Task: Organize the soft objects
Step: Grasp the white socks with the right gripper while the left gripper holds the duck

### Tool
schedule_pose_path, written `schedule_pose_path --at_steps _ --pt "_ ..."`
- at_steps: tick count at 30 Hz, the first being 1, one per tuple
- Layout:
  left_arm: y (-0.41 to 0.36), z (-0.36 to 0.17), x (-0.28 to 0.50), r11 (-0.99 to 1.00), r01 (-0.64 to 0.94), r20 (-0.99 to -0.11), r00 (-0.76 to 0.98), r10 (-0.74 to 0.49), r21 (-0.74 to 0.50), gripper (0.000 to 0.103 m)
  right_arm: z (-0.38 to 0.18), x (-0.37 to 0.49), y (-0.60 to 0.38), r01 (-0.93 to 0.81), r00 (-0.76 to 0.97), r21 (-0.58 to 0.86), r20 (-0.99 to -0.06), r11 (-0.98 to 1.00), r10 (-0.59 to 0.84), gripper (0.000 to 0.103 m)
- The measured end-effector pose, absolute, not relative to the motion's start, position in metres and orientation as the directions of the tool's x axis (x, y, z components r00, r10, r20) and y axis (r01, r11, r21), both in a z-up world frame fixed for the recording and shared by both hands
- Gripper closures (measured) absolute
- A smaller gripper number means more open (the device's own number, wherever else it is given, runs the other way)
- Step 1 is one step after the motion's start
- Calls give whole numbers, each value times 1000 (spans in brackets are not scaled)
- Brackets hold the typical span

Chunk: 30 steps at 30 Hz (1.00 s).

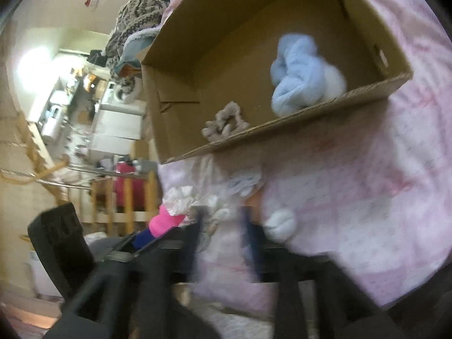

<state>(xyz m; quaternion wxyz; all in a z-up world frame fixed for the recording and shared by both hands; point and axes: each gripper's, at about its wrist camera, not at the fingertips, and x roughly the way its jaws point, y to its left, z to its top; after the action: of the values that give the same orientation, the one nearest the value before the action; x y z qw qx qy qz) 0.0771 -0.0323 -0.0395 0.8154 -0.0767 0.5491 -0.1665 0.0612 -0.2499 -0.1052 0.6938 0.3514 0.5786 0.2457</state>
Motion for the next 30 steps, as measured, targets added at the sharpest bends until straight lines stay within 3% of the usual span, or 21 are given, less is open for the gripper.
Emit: schedule_pose_path --at_steps 4,9,10,11,14,21,30 --pt "-41 -35 74 906 232 -848 328 -416 -355 60 -106 60 -252 83 225 795 -603 601 766 31" --pt "-43 -28 74 874 251 -815 323 -481 -417 60 -110 62 -245 102 197 822 -568 560 799 48" --pt "-43 -28 75 874 249 -816 321 -481 -417 60 -108 62 -243 90 192 826 -562 556 805 53" --pt "-43 -29 75 875 245 -817 319 -480 -418 60 -106 62 -241 74 197 823 -566 563 801 66" --pt "-43 -29 75 881 240 -823 322 -467 -406 60 -97 62 -240 30 217 806 -582 591 783 88" --pt "-32 -41 80 931 168 -871 331 -363 -324 60 -79 59 -242 -34 305 685 -686 727 661 93" --pt "-32 -44 80 942 167 -881 336 -333 -292 60 -80 59 -243 -51 323 618 -733 785 598 94"
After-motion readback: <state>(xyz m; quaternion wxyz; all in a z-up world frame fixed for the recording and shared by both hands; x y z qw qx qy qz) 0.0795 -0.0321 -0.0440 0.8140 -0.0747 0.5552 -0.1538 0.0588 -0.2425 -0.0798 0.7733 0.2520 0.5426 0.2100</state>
